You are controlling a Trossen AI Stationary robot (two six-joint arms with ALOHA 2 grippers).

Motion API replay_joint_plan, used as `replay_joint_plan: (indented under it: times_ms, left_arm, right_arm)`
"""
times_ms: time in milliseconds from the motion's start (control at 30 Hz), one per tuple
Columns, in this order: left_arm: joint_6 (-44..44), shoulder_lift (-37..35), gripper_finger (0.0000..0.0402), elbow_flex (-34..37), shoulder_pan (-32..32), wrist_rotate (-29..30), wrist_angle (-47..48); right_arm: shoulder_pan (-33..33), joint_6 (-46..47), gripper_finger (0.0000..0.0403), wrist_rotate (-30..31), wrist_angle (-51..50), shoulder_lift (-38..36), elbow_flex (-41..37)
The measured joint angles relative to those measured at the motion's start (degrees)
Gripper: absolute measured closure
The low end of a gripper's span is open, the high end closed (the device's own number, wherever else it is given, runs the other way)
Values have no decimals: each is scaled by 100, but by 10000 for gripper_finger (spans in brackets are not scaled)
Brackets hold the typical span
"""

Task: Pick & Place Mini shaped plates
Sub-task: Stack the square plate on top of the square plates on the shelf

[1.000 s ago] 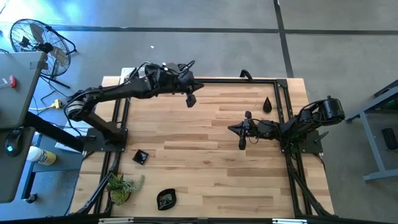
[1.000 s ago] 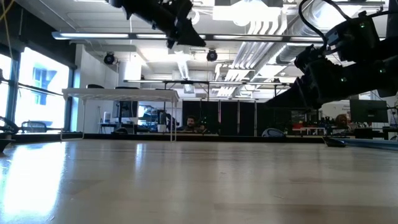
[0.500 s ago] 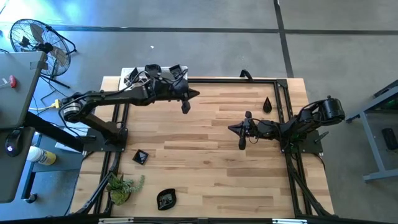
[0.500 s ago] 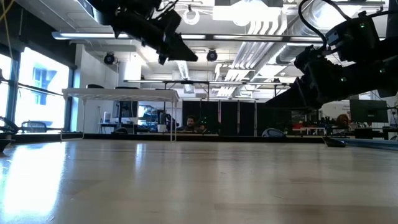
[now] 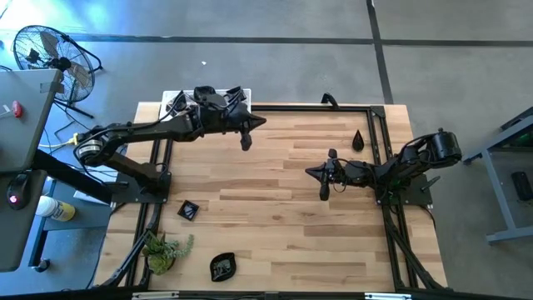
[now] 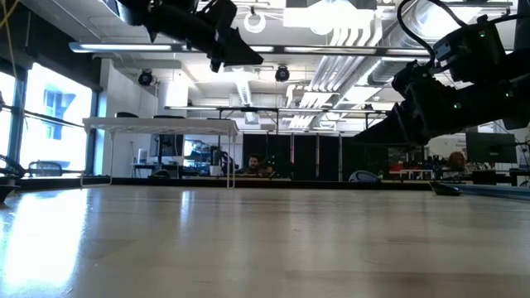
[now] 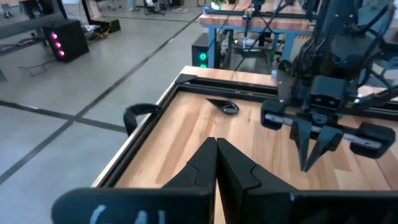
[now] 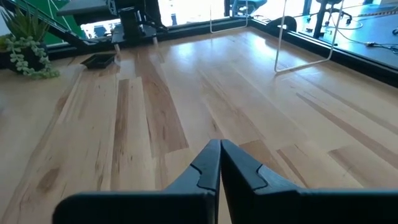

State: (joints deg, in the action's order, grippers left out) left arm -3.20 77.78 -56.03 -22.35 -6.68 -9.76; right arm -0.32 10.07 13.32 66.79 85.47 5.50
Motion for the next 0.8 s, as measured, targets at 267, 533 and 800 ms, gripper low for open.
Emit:
replay_joint_plan:
  times_ms: [267,533,800]
  left_arm:
    - [-55,4,401,764,193,258,-1112]
    - [-105,4,401,1139,174,271,-1576]
    - [-109,4,401,1139,175,-5,-1377]
  right_arm:
    - [-2,0,396,0,-5,0,0]
    - [0,-2,395,0,-5,0,0]
    - [0,-2,394,0,-5,0,0]
